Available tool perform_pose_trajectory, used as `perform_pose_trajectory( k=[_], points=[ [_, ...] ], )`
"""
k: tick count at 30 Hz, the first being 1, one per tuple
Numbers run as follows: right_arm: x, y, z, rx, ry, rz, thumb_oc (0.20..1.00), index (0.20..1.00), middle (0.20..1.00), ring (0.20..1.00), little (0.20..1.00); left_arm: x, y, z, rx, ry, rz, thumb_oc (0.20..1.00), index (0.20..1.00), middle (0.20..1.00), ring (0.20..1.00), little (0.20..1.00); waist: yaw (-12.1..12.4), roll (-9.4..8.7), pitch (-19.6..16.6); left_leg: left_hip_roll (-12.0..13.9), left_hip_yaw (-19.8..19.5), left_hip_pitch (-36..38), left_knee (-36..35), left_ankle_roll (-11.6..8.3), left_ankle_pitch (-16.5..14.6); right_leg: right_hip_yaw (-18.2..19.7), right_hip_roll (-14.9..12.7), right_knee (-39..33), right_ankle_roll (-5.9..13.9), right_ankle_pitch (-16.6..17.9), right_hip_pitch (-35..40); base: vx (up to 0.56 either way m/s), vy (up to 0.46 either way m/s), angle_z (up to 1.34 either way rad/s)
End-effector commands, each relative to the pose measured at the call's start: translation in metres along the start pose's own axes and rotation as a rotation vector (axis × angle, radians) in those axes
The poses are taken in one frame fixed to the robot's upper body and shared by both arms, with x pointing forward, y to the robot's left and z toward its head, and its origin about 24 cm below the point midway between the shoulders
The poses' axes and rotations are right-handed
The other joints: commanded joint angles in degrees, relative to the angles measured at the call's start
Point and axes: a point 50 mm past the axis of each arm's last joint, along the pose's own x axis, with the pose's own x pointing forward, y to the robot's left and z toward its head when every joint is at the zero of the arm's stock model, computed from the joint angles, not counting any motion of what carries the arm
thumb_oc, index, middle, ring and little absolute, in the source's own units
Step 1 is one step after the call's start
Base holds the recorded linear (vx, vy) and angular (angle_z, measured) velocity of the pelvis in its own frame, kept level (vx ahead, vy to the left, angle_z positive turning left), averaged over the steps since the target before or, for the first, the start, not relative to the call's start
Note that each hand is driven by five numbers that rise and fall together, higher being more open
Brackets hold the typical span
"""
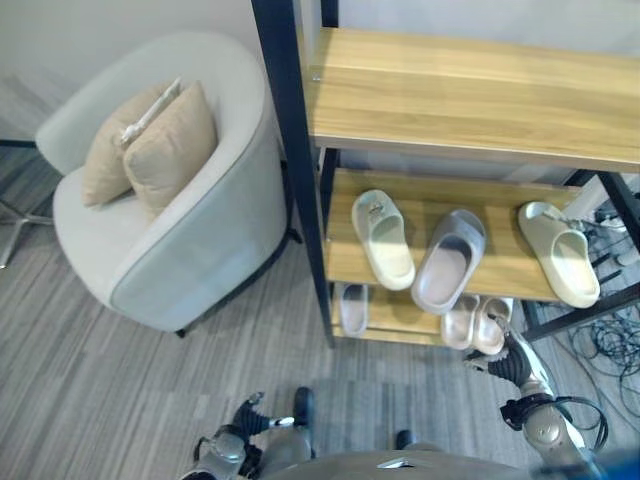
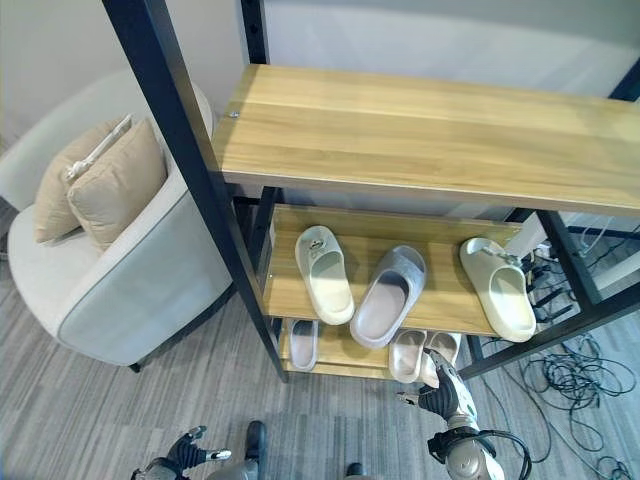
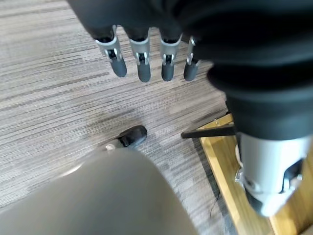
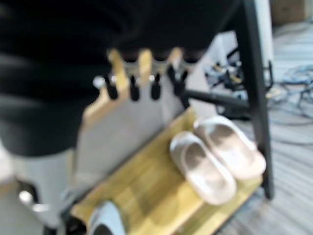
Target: Arrange the slippers neatly on the shoe rack.
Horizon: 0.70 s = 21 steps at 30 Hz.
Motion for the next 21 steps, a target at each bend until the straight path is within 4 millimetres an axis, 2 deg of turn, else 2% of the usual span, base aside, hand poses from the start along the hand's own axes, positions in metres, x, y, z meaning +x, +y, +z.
perform_pose_trajectory(
  k=[1, 8, 10, 14, 21],
  points=[
    [0.021, -0.036, 0.021, 0.002, -0.093, -0.226, 1.0, 1.0, 1.0, 1.0, 1.0, 0.002, -0.024, 0.016, -0.02, -0.046, -0.03, 1.0, 1.0, 1.0, 1.0, 1.0, 2.2, 0.1, 0.7, 3.4, 1.3, 3.6, 0.5, -0.48, -6.2, 0.1, -3.2, 2.9, 3.39, 4.6, -4.2, 0.0, 0.008, 0.08],
    [0.021, -0.044, 0.02, 0.036, -0.089, -0.326, 1.0, 1.0, 1.0, 1.0, 1.0, 0.001, -0.025, 0.013, -0.01, -0.045, -0.017, 1.0, 1.0, 1.0, 1.0, 1.0, 2.1, 0.45, 0.6, 3.4, 1.4, 3.8, 0.5, -0.59, -6.6, 0.2, -3.1, 2.5, 3.44, 4.6, -4.1, 0.01, 0.0, 0.01],
    [0.022, -0.053, 0.031, 0.042, -0.149, -0.388, 1.0, 1.0, 1.0, 1.0, 1.0, 0.0, -0.026, 0.012, -0.012, -0.044, -0.011, 1.0, 1.0, 1.0, 1.0, 1.0, 1.9, 0.56, 0.6, 3.5, 1.6, 4.1, 0.5, -0.71, -6.7, 0.2, -3.0, 2.4, 3.42, 4.4, -3.9, 0.0, 0.0, 0.0],
    [0.021, -0.059, 0.049, 0.101, -0.229, -0.412, 1.0, 1.0, 1.0, 1.0, 1.0, 0.0, -0.028, 0.014, -0.019, -0.048, -0.011, 1.0, 1.0, 1.0, 1.0, 1.0, 1.8, 0.56, 0.6, 3.7, 1.6, 4.4, 0.5, -0.79, -6.7, 0.2, -2.8, 2.4, 3.29, 4.2, -3.8, 0.0, 0.0, 0.0],
    [0.028, -0.061, 0.05, 0.088, -0.227, -0.424, 1.0, 1.0, 1.0, 1.0, 1.0, -0.001, -0.031, 0.012, -0.018, -0.046, -0.023, 1.0, 1.0, 1.0, 1.0, 1.0, 2.3, 0.38, 0.3, 4.0, 1.3, 4.8, 0.5, -0.98, -7.0, -0.2, -2.4, 2.2, 3.04, 3.8, -3.2, 0.01, -0.006, 0.01]
  ],
)
